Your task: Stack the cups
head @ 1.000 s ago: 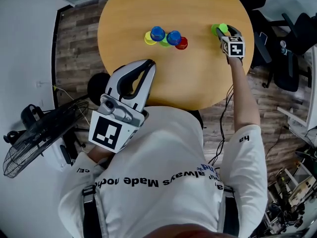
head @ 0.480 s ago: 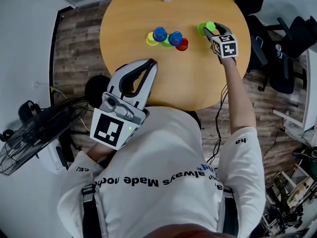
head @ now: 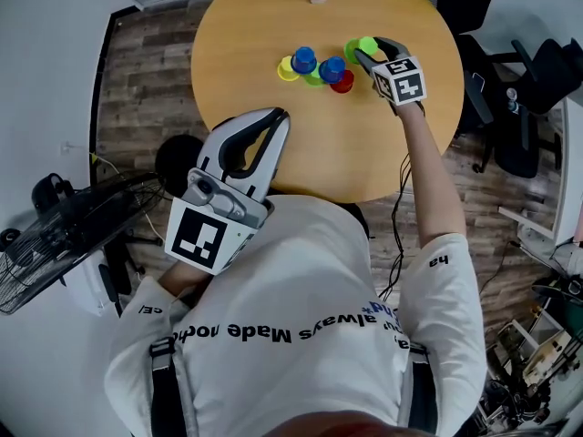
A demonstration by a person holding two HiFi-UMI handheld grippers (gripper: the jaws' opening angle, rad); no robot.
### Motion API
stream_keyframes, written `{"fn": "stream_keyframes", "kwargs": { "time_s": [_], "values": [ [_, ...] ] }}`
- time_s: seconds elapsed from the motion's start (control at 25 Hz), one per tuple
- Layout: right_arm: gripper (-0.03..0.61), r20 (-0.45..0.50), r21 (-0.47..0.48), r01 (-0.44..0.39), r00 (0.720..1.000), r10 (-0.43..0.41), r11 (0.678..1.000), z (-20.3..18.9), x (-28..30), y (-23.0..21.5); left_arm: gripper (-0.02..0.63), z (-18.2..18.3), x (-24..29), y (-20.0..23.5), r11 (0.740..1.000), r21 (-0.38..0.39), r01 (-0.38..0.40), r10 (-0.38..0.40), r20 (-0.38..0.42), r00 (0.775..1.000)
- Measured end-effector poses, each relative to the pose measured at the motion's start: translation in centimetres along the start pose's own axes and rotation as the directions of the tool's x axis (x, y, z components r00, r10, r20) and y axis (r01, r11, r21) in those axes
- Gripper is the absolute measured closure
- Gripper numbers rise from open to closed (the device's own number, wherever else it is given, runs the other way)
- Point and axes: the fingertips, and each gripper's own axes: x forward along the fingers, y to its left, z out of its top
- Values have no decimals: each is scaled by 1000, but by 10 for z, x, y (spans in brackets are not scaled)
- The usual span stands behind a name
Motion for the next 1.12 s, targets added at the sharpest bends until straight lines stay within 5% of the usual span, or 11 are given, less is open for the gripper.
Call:
{"fn": "stream_keyframes", "kwargs": {
  "time_s": [1.12],
  "values": [
    [337,-26,-119,-147,989,145,982,34,45,90,581,1,-31,27,997,-11,-75,75,2,997]
  ]
}}
